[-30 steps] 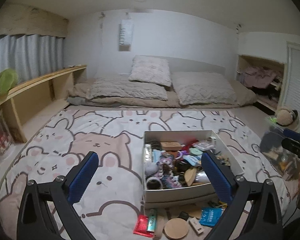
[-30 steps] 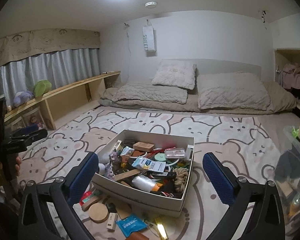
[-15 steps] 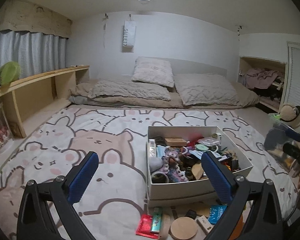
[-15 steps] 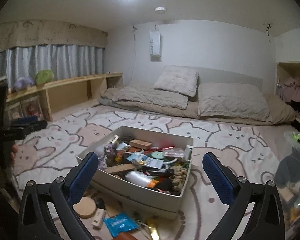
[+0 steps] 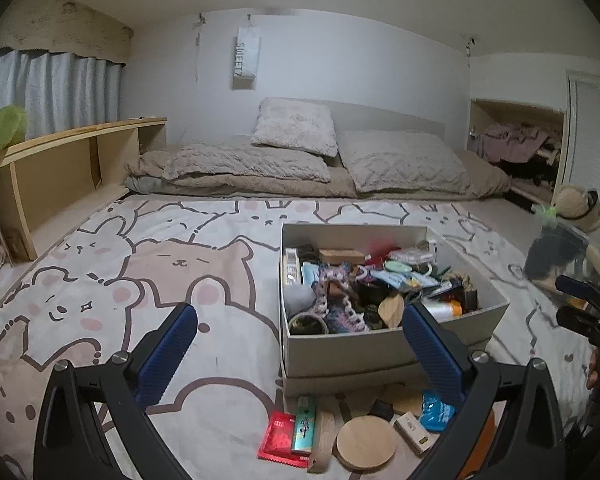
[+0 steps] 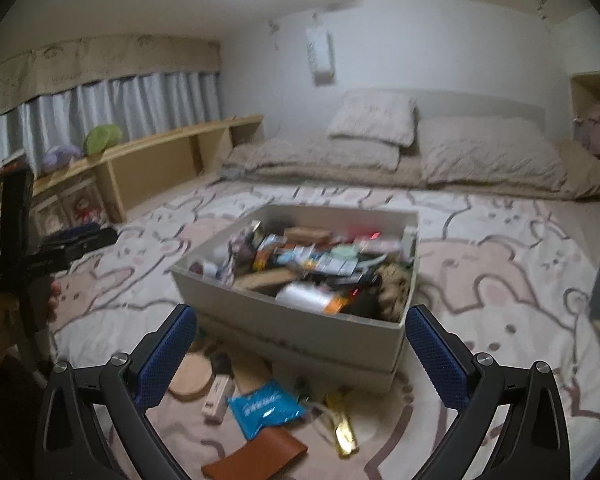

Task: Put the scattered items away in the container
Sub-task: 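Move both tools around the box down to the items beside it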

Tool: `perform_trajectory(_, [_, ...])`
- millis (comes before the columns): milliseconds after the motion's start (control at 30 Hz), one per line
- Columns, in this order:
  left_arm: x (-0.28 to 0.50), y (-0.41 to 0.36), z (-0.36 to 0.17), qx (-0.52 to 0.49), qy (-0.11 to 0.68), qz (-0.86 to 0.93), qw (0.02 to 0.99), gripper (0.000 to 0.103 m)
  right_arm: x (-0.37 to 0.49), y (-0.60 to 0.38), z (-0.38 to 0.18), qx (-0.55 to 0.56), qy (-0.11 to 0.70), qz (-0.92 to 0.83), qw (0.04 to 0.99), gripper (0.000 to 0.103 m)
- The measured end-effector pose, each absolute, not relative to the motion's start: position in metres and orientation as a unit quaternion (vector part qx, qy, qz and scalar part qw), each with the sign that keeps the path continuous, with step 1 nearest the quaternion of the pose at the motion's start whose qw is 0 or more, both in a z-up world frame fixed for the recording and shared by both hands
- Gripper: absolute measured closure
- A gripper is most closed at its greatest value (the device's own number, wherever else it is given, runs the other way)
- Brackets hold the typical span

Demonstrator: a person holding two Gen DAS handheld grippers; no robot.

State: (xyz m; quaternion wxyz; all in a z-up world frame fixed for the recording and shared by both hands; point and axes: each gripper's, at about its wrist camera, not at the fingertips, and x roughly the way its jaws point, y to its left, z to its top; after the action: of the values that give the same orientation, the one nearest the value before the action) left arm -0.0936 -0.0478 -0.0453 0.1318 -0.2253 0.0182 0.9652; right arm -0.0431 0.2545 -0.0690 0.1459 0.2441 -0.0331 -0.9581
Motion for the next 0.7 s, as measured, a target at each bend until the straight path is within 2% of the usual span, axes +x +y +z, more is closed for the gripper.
perform_trajectory(167, [-0.092, -0.038, -0.060, -0.233, 0.044, 0.961, 0.139, 0.000, -0.045, 0.243, -0.094, 0.273, -0.008, -0.948, 0.165, 0.000])
perform_trajectory(700, [-0.099, -0.036, -0.119, -0.366, 0.030, 0.913, 0.176, 0.000, -0.055, 0.230, -0.157, 0.360, 0.022, -0.908, 0.214, 0.000])
